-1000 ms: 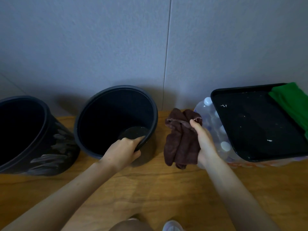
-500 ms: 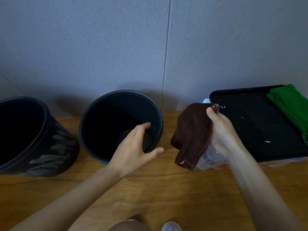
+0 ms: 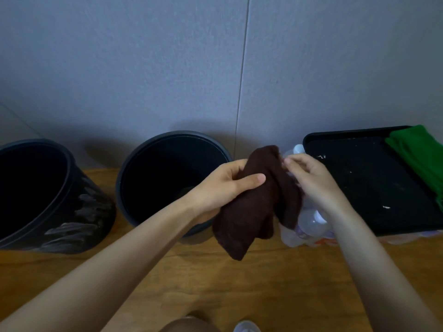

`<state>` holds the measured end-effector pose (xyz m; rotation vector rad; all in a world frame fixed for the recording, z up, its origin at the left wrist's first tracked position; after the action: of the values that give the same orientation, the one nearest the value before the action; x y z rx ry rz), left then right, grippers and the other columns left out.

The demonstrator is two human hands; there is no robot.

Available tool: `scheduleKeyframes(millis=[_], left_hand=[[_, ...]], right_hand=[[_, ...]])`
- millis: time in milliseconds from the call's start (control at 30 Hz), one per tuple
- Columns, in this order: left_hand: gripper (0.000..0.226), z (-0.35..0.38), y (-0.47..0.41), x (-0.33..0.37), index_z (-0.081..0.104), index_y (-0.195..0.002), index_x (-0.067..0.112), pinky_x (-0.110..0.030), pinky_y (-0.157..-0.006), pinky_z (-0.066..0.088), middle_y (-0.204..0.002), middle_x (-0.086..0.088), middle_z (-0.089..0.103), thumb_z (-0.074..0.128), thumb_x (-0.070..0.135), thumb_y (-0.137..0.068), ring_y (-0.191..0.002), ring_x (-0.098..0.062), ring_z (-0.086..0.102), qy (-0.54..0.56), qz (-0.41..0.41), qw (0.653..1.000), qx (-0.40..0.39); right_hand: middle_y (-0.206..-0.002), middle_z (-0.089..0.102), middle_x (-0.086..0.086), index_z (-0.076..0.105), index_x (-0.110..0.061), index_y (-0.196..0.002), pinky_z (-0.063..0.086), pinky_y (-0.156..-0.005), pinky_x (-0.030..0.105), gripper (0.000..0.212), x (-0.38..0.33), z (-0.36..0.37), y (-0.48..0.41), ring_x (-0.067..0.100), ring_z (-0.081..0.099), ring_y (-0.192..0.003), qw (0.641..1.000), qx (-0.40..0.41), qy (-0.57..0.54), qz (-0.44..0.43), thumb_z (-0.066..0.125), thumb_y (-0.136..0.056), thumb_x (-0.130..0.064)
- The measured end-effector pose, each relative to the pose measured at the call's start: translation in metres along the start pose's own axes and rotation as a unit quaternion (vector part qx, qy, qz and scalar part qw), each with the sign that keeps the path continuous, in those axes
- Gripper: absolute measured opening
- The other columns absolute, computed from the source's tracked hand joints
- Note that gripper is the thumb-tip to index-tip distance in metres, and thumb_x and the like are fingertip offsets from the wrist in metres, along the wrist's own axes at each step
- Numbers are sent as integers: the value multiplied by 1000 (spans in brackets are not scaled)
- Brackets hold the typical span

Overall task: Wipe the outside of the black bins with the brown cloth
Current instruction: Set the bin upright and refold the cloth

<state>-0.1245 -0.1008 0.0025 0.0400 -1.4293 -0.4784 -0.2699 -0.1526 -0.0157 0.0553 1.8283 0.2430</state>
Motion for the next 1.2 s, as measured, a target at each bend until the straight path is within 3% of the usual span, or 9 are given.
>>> scheduleKeyframes(millis=[67,167,367,567,733,867,967,1100,1200], left_hand=[[18,-6,2,0,60,-107,11,-27,-79,55,-96,-4,65,52,13,-91,-89,-17,65,0,7,1000,21],[16,-17,6,3,59,-106,9,-22,-71,57,-92,-2,66,52,12,-92,-82,-12,67,34,12,998,53],[30,-20,15,12,55,-118,-1,-29,-78,57,-102,-13,66,54,11,-91,-94,-23,66,35,4,997,63],[31,-30,21,25,60,-105,7,-28,-73,58,-92,-7,70,68,-3,-77,-84,-20,68,-85,-1,995,47],[39,-58,23,20,55,-105,4,-45,-81,56,-101,-18,67,75,3,-72,-91,-29,66,-248,-8,957,150],[57,-65,30,39,39,-122,11,-17,-64,51,-106,-10,63,74,13,-76,-90,-17,60,-364,61,910,190],[58,-61,36,49,36,-130,16,-11,-69,46,-117,-11,59,68,11,-82,-101,-19,57,-419,80,891,157],[53,-58,45,61,42,-125,22,-39,-80,56,-107,-20,64,60,-5,-83,-94,-30,65,-244,87,960,101],[56,-56,52,74,45,-125,23,-40,-77,55,-94,-20,65,52,-14,-84,-83,-33,66,-98,97,988,76]], right_hand=[[-107,63,-4,59,-33,-96,47,-92,31,8,5,-4,5,10,59,-105,999,23,14,-25,54,-92,-29],[-97,61,-7,59,-29,-93,49,-85,26,8,9,6,22,8,59,-95,1000,-4,-4,-28,57,-86,-34],[-125,57,-11,48,-43,-121,49,-92,27,70,11,63,49,3,55,-115,968,-243,-64,5,80,-59,-51],[-109,62,-15,49,-42,-107,53,-86,22,44,-1,62,43,-3,60,-100,979,-193,48,-33,70,-81,-14],[-99,67,-8,59,-23,-106,51,-82,25,22,-8,59,37,3,63,-95,964,-197,164,-72,57,-88,-9],[-84,69,10,65,-9,-90,51,-76,42,14,-18,62,35,23,65,-82,938,-227,246,-92,52,-92,-13],[-78,67,5,63,-15,-86,50,-68,35,10,-36,70,36,19,64,-76,911,-231,315,-132,55,-91,-14],[-100,66,-7,57,-26,-116,51,-81,24,38,-50,76,27,10,62,-94,921,-223,294,-124,64,-82,-10],[-131,54,-4,40,-25,-138,46,-100,36,67,-34,73,20,15,53,-118,963,-191,191,-21,71,-79,-25]])
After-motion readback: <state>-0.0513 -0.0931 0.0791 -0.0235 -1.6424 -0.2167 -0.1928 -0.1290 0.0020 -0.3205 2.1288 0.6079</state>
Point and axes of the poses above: each hand's wrist, its own y-axis away from the middle knuckle, its own z-axis out of the palm, x = y × z, the point moved 9 cm from there along -y, towards the middle knuckle
